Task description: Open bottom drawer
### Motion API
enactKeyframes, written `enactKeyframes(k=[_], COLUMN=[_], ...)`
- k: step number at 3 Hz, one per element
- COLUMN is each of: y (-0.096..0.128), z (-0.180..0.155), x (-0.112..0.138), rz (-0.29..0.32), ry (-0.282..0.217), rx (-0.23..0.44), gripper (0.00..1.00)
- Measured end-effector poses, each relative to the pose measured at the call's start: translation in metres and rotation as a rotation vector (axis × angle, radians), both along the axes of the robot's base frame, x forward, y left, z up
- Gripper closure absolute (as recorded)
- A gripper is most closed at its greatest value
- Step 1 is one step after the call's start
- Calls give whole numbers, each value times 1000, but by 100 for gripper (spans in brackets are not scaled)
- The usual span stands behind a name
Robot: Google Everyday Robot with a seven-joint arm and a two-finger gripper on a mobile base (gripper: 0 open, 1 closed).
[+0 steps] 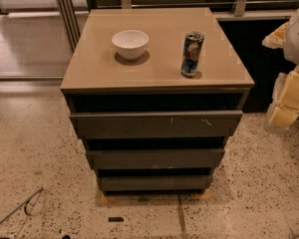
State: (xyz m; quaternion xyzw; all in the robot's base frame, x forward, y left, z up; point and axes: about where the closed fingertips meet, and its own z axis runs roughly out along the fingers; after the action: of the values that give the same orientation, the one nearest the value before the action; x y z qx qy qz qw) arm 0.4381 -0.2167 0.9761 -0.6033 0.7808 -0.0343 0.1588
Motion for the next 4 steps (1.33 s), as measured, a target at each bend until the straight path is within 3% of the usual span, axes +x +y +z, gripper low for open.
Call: enactKeyframes(k=[1, 2, 4], y=[1, 2, -1], z=[0, -27, -137], x=[0, 4, 12], rz=[0, 1, -24], ry=[-5, 19, 195], rx=[1, 31, 89], gripper=[0, 0, 0])
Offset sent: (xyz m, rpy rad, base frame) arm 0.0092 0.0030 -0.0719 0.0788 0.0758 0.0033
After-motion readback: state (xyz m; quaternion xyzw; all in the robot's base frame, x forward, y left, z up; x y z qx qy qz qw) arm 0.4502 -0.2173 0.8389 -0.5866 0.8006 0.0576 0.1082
